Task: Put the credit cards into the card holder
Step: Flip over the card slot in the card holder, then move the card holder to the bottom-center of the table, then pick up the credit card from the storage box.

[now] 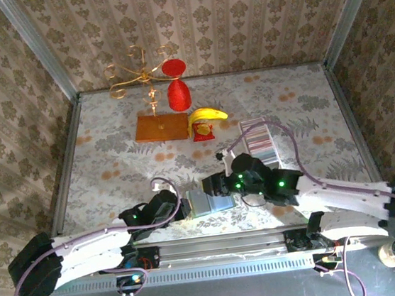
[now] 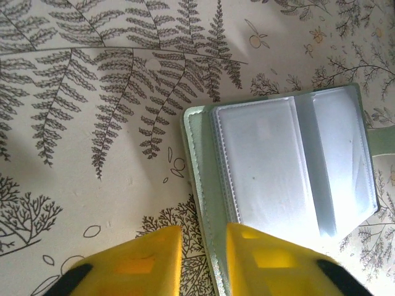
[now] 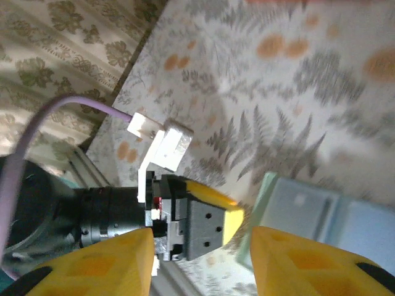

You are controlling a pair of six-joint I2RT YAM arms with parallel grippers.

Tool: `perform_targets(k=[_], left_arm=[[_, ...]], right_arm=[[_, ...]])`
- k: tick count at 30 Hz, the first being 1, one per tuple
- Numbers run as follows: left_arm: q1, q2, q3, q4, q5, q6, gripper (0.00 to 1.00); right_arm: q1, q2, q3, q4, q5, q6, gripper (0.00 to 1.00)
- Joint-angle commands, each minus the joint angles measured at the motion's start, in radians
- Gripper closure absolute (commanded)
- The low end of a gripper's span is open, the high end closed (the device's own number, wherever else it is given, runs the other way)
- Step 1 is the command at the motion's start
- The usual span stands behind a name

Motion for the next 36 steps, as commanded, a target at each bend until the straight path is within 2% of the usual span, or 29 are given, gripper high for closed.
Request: perform_targets(k=[1,8,11,16,23,26,36], left_arm=[[0.023,-0.007,0.018,-0.039,0.009,0.019,0.67],[0.082,0.026,0.016,0.021,0.084,0.014,0.58],[0.090,0.056,0.016,0.069,0.112,0.019,0.57],[0.100,0.120,0.034,0.122,0.152,0.029,0.57],[0.104,0.227,0.053,0.212,0.200,0.052,0.57],[0.105,0.265,0.055,0.246,0.212,0.056,0.58],[0.108,0.354,0.064,0.334,0.255,0.061,0.62]], right_arm=[[-0.001,-0.122,0.026,-0.255,0.131,-0.498,0.53],[-0.054,-0.288,0.065,-0.552,0.241,-1.171,0.50],[-0.120,-0.306,0.054,-0.661,0.242,-1.381,0.48],[-0.235,-0.320,-0.044,-0.685,0.198,-1.638,0.43],[-0.432,-0.194,-0.156,-0.536,0.141,-1.822,0.41],[-0.459,-0.163,-0.188,-0.431,0.157,-1.868,0.40],[-0.516,-0.057,-0.129,-0.374,0.168,-1.886,0.39]])
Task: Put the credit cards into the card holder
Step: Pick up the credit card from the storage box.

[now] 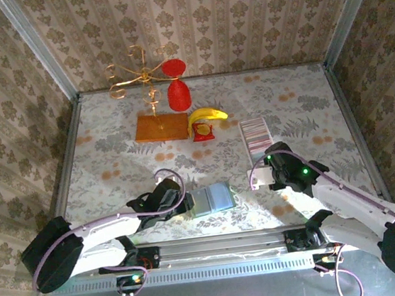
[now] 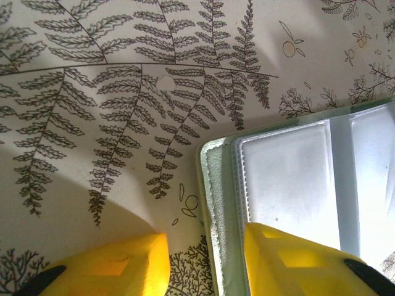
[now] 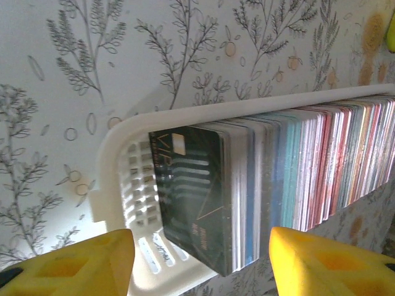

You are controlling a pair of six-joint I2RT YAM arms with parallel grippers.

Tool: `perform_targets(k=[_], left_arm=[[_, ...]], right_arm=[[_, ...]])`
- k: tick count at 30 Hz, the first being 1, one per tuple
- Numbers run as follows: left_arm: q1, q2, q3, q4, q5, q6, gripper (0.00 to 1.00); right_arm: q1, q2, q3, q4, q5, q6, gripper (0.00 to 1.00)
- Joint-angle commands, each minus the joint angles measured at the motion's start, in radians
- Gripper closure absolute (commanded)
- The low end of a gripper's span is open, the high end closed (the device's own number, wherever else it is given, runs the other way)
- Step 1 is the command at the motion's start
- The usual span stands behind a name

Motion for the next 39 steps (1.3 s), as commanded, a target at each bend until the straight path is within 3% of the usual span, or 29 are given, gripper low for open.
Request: perform_targets(k=[1,14,21,26,34,39], left_arm=[[-0.006,0.132,-0.017,0.287,0.137,0.011,0.63],[-0.009,0.170,-0.002,0.338,0.173,0.017,0.65],[-0.009,0.176,0.014,0.337,0.176,0.024,0.65],[-0.010,0.211,0.026,0.362,0.196,0.019,0.65],[-0.012,0.272,0.027,0.440,0.231,0.002,0.68],[-0.014,0.284,0.028,0.448,0.236,0.006,0.69]], right_arm=[[-0.012,0.047,0.039,0.037,-0.003,-0.034,0.39],[-0.049,0.250,0.136,0.078,0.041,-0.058,0.37],[-0.049,0.286,0.127,0.078,0.022,-0.076,0.25],[-0.047,0.298,0.101,0.161,0.063,-0.091,0.24],[-0.047,0.272,0.073,0.190,0.091,-0.113,0.32],[-0.047,0.265,0.077,0.159,0.087,-0.107,0.46]])
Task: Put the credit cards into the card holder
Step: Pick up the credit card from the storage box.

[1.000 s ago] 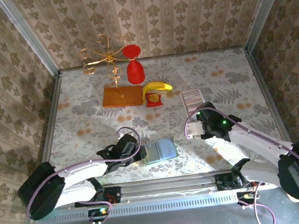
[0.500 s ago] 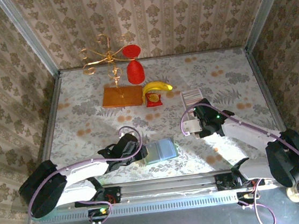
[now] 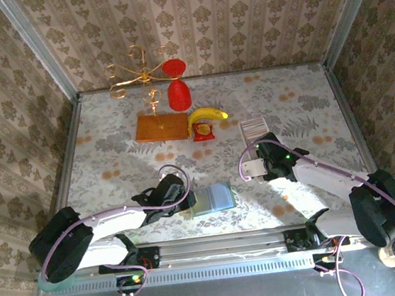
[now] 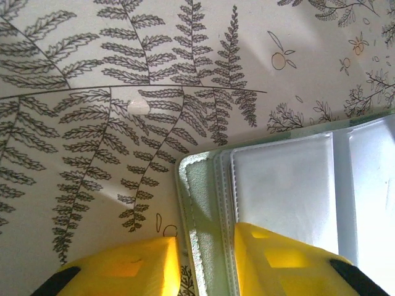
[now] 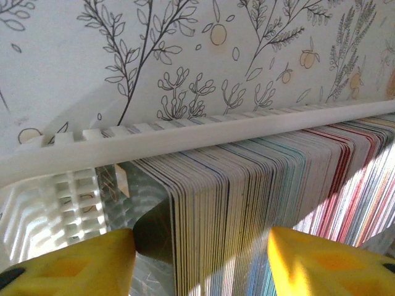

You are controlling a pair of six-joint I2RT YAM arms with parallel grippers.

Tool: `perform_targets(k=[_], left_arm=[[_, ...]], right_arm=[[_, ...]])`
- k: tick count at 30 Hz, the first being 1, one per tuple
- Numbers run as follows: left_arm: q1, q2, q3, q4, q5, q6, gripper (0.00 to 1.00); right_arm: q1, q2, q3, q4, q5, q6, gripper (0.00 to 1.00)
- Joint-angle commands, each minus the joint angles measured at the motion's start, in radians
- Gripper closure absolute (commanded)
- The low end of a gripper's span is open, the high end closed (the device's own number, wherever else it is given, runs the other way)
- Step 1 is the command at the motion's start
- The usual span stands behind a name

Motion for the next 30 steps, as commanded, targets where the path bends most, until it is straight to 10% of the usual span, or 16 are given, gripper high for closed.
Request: perform_targets(k=[1,10,30], left_arm=[[-0.027,0.179,-0.020,0.401,0.202,-0.007,0.70],[-0.030,0.142,-0.022,0.366,0.192,0.004,0.70],[-0.032,0.021,-0.036,0.227,0.129,0.017,0.70]], right_arm=[[-0.004,-0.021,-0.001,0.030,0.049,-0.013,0.48],[0.001,-0.031,0.016,-0.012,0.032,0.003,0.72],[0.012,-0.114,0.028,-0.055,0.013,0.023,0.85]])
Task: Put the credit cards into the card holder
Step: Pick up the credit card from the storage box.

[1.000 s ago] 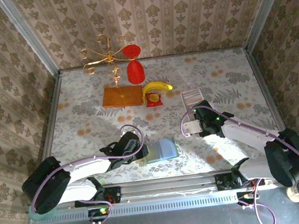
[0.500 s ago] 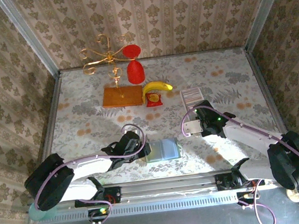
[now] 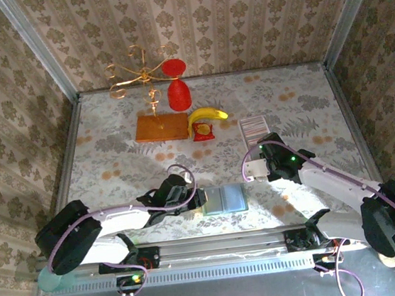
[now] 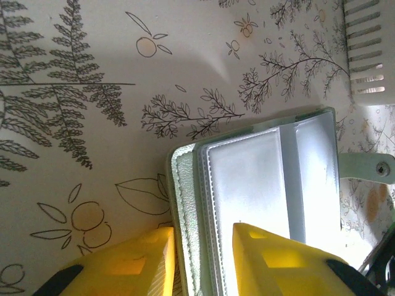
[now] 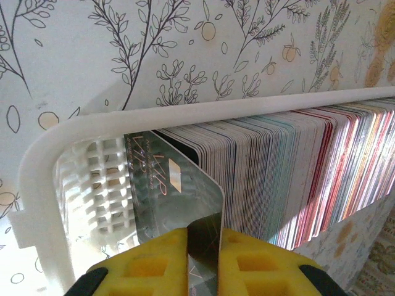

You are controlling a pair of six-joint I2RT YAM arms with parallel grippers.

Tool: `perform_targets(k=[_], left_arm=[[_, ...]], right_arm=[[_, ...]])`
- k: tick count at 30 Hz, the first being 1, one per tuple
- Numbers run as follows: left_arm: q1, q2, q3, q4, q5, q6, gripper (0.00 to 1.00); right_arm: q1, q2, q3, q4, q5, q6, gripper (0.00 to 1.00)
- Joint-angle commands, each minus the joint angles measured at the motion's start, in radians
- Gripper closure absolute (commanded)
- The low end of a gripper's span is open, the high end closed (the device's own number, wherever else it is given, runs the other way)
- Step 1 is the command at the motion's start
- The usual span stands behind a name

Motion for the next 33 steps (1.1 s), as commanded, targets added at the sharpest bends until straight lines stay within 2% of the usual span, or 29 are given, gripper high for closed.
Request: perform_targets(k=[1,20,25,28,31,33], left_arm=[[-0.005,-0.026,-0.014,-0.010,0.010,0.017,0.70],[-0.008,-0.175,-0.003,-0.193,-0.054,0.041,0.68],[-0.007,-0.228,0.005,-0.248,-0.077,0.062,0.68],[-0.008,-0.267,0.012,-0.287,-0.092,0.073,0.68],[-0.008,-0.303,0.015,-0.318,-0.103,0.080,0.68],[-0.007,-0.324,0.015,-0.333,-0.106,0.078,0.68]], right_arm=[[0.005,-0.026,0.029,0.009,0.009,0.015,0.85],[0.033,-0.145,0.075,-0.140,-0.027,0.073,0.95],[0.049,-0.195,0.119,-0.299,-0.102,0.120,1.00],[0.079,-0.229,0.168,-0.358,-0.145,0.276,1.00],[0.117,-0.242,0.248,-0.367,-0.151,0.657,1.00],[0.120,-0.237,0.307,-0.407,-0.219,0.872,1.00]])
